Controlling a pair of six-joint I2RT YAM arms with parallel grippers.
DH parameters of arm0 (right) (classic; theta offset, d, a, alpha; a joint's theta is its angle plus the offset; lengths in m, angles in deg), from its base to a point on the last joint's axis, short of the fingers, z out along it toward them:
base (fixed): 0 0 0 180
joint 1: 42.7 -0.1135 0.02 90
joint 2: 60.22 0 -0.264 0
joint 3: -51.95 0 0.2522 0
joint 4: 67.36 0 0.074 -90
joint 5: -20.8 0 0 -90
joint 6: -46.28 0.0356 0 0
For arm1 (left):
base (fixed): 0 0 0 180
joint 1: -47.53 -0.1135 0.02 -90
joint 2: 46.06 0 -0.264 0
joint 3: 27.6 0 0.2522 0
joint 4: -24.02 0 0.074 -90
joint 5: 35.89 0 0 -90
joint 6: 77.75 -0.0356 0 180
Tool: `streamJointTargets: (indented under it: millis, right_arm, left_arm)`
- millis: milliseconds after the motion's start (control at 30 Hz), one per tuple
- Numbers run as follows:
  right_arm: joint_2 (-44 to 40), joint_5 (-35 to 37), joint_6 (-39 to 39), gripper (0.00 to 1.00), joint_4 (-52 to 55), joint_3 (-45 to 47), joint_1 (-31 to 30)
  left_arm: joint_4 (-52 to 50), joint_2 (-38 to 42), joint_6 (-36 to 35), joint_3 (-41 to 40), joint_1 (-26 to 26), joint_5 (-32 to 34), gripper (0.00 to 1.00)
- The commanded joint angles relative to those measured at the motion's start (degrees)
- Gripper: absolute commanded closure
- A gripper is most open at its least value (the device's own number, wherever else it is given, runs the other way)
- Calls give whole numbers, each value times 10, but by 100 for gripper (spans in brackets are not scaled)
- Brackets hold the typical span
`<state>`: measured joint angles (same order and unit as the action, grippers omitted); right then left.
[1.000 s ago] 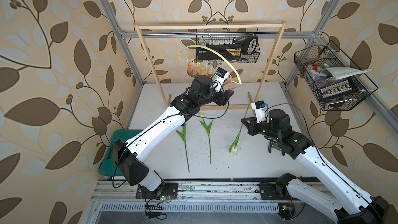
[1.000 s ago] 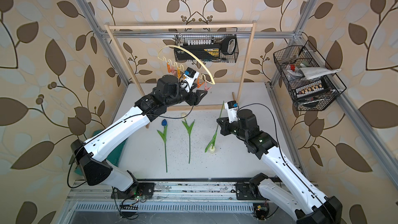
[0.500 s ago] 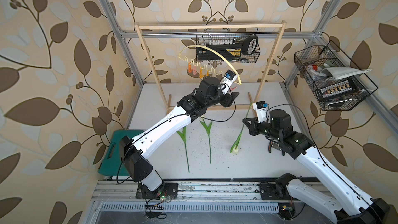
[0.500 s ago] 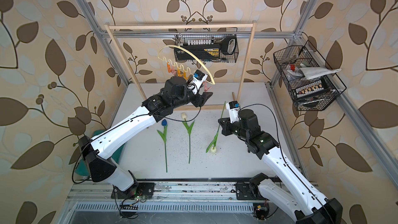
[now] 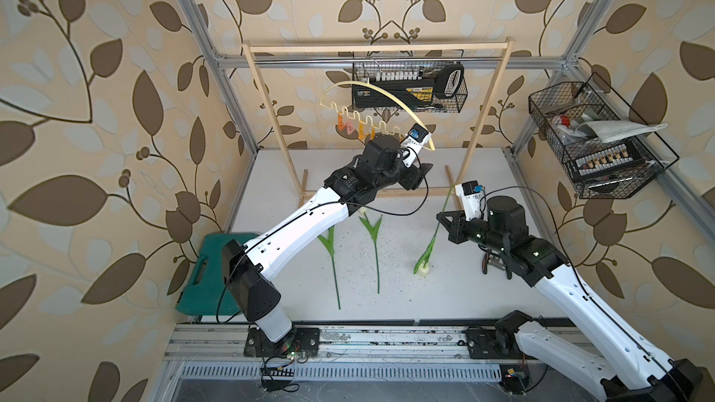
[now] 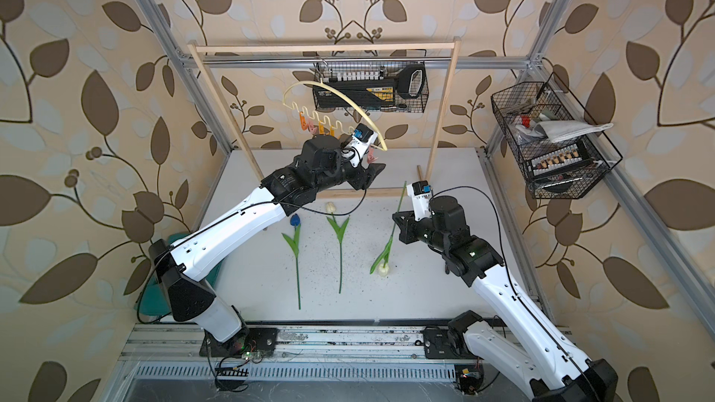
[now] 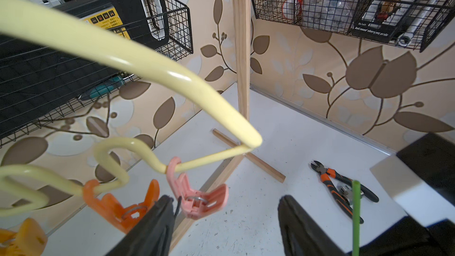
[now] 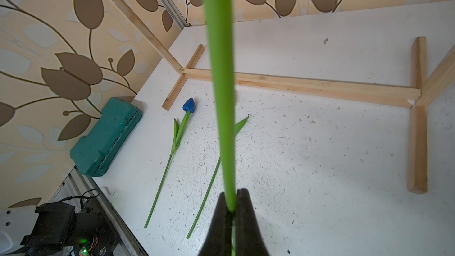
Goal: Dry the flowers on a clothes hanger
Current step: Open the clamp at the hanger.
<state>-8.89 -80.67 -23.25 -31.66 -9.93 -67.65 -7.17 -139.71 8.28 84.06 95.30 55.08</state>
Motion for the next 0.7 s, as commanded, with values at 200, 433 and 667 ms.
streamJointTargets:
  millis: [200,433,667]
  right_arm:
    - [-6,-12,-5,95,10,-20,4]
    - [-6,-16,-5,95,10,-21,4]
    - [-2,-18,-8,95,10,-22,4]
  left_arm:
    - [12,34,36,-15,-33,-43,29]
    - [19,33,43,-14,-41,-57,29]
    - [19,18,44,0,-41,-71,29]
